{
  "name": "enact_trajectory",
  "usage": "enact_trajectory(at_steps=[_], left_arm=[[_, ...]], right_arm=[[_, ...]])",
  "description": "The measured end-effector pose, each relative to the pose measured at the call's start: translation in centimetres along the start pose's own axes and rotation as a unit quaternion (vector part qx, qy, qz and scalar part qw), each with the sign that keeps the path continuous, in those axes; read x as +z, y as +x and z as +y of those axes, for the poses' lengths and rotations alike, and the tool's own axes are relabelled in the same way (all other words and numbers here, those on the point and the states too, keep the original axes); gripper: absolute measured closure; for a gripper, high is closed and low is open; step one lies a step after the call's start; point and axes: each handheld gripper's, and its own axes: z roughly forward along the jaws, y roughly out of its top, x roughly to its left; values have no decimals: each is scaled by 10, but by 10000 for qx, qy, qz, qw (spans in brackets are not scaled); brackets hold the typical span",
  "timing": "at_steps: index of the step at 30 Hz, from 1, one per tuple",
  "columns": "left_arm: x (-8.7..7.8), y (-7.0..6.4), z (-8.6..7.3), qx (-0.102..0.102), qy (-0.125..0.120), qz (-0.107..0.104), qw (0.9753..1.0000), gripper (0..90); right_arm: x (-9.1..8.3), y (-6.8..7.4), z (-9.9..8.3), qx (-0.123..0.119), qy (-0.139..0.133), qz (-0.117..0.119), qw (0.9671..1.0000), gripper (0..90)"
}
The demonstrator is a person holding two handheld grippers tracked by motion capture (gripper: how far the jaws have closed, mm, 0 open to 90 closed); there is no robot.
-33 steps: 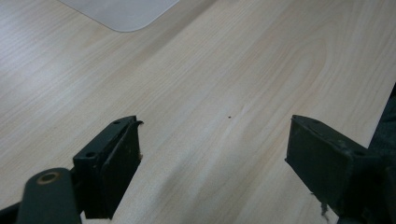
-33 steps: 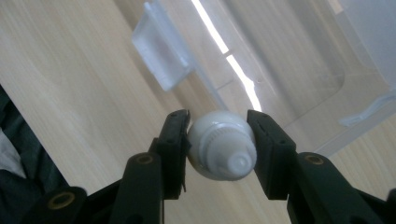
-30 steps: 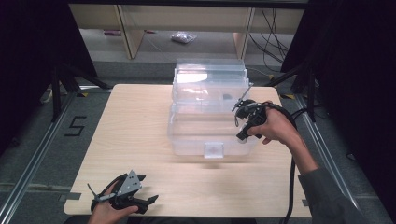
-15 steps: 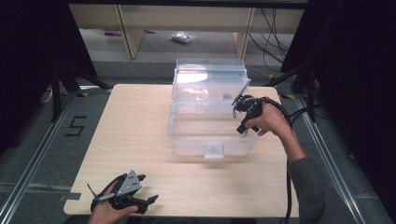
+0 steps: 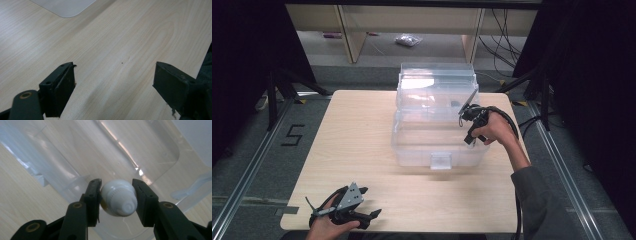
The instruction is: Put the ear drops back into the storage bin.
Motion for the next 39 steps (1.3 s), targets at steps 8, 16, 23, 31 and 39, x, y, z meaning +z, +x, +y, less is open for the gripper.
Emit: enact_trajectory(at_steps=[8, 16, 23, 31, 39], left_arm=[[1, 0, 0, 4, 2, 54, 10000, 172], [1, 0, 0, 0, 3, 48, 10000, 172], [1, 0, 0, 7, 18, 46, 10000, 172], [1, -1, 0, 10, 15, 60, 10000, 172], [1, -1, 0, 23, 18, 69, 10000, 172]], right_arm=[[21, -8, 0, 91, 158, 4, 9998, 601], [37, -12, 0, 268, 273, 148, 9992, 601], [49, -15, 0, 358, 407, 55, 9985, 601], [54, -16, 3, 420, 429, 80, 9982, 601], [59, -19, 5, 388, 410, 95, 9984, 601]])
